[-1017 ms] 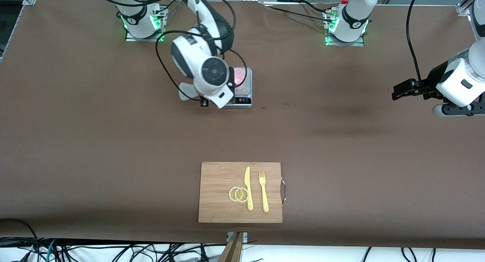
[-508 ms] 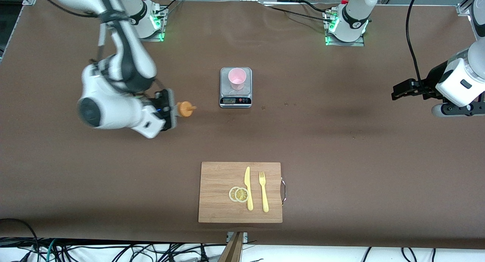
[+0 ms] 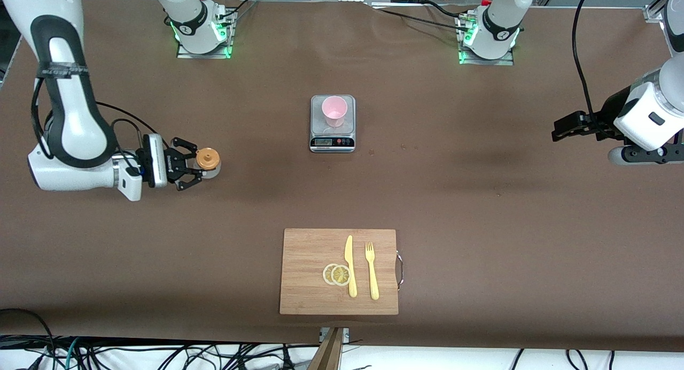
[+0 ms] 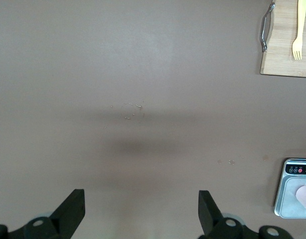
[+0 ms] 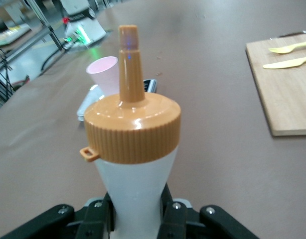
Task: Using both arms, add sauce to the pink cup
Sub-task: 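Bring the bottle back upright and lower it onto the table, then open the right gripper and withdraw it from the bottle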
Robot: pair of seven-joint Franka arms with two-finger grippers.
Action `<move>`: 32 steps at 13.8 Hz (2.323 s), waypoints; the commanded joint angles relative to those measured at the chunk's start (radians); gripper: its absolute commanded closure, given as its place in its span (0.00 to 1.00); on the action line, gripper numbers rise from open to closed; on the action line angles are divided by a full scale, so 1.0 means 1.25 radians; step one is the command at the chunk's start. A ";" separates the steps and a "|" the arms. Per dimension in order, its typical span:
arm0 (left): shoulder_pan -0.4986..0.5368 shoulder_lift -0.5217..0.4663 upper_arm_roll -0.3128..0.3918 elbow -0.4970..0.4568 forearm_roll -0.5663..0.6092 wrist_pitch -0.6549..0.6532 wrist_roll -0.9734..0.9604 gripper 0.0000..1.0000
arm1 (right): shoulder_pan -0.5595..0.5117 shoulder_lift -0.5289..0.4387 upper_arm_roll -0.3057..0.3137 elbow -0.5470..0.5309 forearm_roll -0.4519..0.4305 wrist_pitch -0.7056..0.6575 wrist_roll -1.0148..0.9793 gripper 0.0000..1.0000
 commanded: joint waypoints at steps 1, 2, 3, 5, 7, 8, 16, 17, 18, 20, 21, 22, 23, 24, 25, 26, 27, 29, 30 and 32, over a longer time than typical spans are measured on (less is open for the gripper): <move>-0.003 0.007 0.002 0.018 -0.004 -0.013 0.010 0.00 | -0.050 -0.007 -0.020 -0.072 0.060 -0.049 -0.146 0.96; -0.003 0.007 0.002 0.018 -0.004 -0.013 0.010 0.00 | -0.063 0.012 -0.029 -0.071 0.072 -0.065 -0.189 0.96; -0.003 0.007 0.001 0.018 -0.004 -0.013 0.010 0.00 | -0.080 0.037 -0.032 -0.071 0.094 -0.090 -0.221 0.96; -0.003 0.007 0.001 0.018 -0.004 -0.013 0.010 0.00 | -0.117 0.090 -0.034 -0.067 0.135 -0.134 -0.285 0.96; -0.003 0.007 0.001 0.018 -0.004 -0.013 0.010 0.00 | -0.131 0.124 -0.044 -0.066 0.146 -0.151 -0.315 0.96; -0.003 0.007 0.001 0.018 -0.004 -0.013 0.010 0.00 | -0.133 0.128 -0.050 -0.060 0.145 -0.150 -0.318 0.96; -0.003 0.007 0.001 0.018 -0.004 -0.013 0.010 0.00 | -0.123 0.155 -0.068 -0.055 0.145 -0.138 -0.274 0.35; -0.003 0.007 0.001 0.018 -0.004 -0.013 0.010 0.00 | -0.114 0.154 -0.069 -0.055 0.145 -0.138 -0.269 0.01; -0.003 0.007 0.001 0.018 -0.004 -0.013 0.010 0.00 | -0.109 0.154 -0.069 -0.054 0.144 -0.138 -0.269 0.00; -0.003 0.007 0.001 0.018 -0.004 -0.013 0.010 0.00 | -0.106 0.152 -0.072 -0.034 0.133 -0.135 -0.263 0.00; -0.003 0.007 0.001 0.018 -0.004 -0.013 0.010 0.00 | -0.105 0.149 -0.080 -0.023 0.104 -0.133 -0.245 0.00; -0.003 0.007 0.001 0.018 -0.004 -0.013 0.010 0.00 | -0.105 0.140 -0.082 -0.010 0.069 -0.133 -0.227 0.00; -0.003 0.007 0.001 0.018 -0.004 -0.013 0.010 0.00 | -0.105 0.132 -0.088 0.006 0.042 -0.133 -0.212 0.00; -0.003 0.007 0.001 0.018 -0.004 -0.013 0.010 0.00 | -0.102 0.121 -0.095 0.026 0.007 -0.132 -0.192 0.00; -0.003 0.007 0.001 0.018 -0.004 -0.013 0.010 0.00 | -0.102 0.105 -0.099 0.041 -0.031 -0.131 -0.163 0.00; -0.003 0.007 0.001 0.018 -0.004 -0.013 0.010 0.00 | -0.101 0.079 -0.107 0.045 -0.072 -0.121 -0.124 0.00; -0.003 0.007 0.001 0.018 -0.004 -0.013 0.010 0.00 | -0.100 0.050 -0.109 0.047 -0.107 -0.112 -0.072 0.00; -0.003 0.007 0.001 0.018 -0.004 -0.013 0.010 0.00 | -0.100 0.014 -0.115 0.049 -0.162 -0.113 0.016 0.00; -0.003 0.007 0.001 0.018 -0.004 -0.013 0.010 0.00 | -0.100 0.011 -0.115 0.060 -0.169 -0.117 0.047 0.00; -0.003 0.007 0.001 0.018 -0.004 -0.013 0.010 0.00 | -0.084 0.008 -0.118 0.093 -0.180 -0.118 0.123 0.00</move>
